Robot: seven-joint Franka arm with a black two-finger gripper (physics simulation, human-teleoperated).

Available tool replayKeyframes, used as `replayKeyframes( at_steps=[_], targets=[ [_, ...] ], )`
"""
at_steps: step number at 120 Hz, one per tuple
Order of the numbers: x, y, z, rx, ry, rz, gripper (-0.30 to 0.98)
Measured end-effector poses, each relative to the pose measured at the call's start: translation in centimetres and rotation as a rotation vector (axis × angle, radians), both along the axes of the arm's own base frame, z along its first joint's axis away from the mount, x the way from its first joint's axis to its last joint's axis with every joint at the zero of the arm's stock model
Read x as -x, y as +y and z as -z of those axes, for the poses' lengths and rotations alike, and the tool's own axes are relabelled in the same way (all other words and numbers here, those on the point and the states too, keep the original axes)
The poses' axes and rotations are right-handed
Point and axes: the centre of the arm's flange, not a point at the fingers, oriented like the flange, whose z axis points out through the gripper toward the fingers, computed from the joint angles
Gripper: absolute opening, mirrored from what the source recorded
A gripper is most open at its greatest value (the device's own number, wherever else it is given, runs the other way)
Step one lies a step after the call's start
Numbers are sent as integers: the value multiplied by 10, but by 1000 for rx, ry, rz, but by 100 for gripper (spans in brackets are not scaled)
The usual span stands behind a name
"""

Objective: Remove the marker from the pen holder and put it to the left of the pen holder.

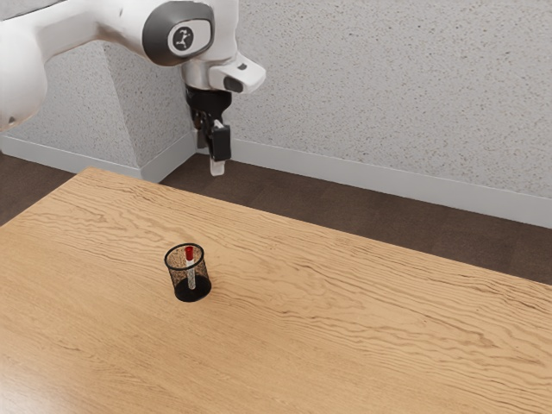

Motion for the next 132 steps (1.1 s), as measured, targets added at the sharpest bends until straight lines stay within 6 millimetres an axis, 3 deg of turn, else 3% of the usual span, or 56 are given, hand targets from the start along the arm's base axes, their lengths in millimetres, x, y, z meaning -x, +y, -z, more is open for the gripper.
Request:
replayKeyframes(
  at_steps=[16,35,56,79,93,132],
  targets=[
    [-4,0,9,6,21,36,69],
    [-23,10,65,-18,114,35,69],
    [-36,40,122,71,223,-7,69],
    [-26,69,180,113,338,-42,69],
    [-19,79,202,114,382,-47,69],
    [-23,99,234,75,421,-47,69]
  ],
)
